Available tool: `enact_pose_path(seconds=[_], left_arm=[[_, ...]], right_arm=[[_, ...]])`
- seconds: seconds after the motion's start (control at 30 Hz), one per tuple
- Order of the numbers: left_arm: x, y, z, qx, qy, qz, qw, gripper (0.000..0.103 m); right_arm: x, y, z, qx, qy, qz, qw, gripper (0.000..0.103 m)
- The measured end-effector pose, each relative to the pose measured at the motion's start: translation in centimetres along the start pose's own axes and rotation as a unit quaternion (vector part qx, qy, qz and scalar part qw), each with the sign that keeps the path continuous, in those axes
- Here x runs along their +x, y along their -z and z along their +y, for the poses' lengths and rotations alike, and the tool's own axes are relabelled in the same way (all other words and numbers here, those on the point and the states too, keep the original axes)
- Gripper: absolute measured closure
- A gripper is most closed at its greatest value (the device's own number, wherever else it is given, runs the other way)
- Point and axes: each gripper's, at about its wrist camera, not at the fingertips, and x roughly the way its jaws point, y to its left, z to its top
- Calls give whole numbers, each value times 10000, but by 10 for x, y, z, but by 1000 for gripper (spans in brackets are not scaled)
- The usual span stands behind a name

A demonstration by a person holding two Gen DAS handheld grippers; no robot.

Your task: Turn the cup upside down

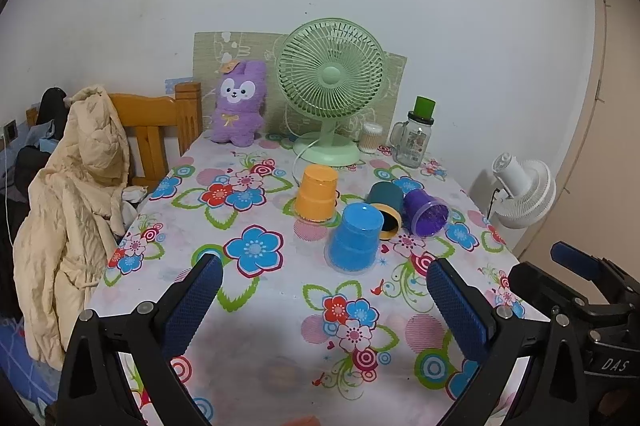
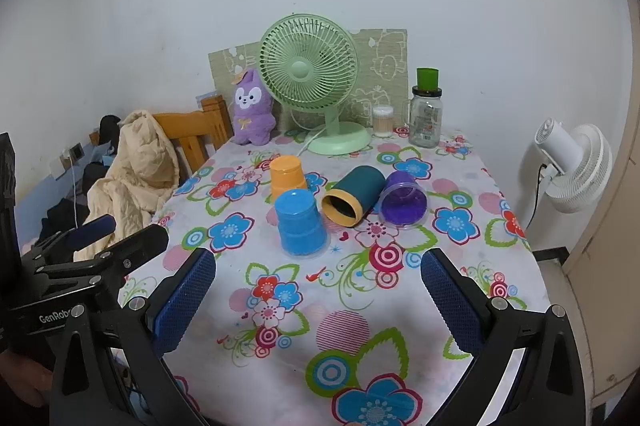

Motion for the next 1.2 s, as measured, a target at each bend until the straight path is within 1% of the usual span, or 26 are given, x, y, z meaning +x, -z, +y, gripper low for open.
enact_pose_path(seconds=[0.37, 0.93, 1.2], left_arm=[[-1, 2, -1, -16, -24, 12, 10000, 0], [-1, 4, -1, -8, -27, 16, 10000, 0], [15, 12, 3, -75, -47, 270, 9996, 0]], right_arm=[[3, 1, 3, -55, -31, 77, 10000, 0], [2, 2, 1, -43, -29, 53, 10000, 0], [16, 3, 0, -10, -45, 243, 9997, 0]])
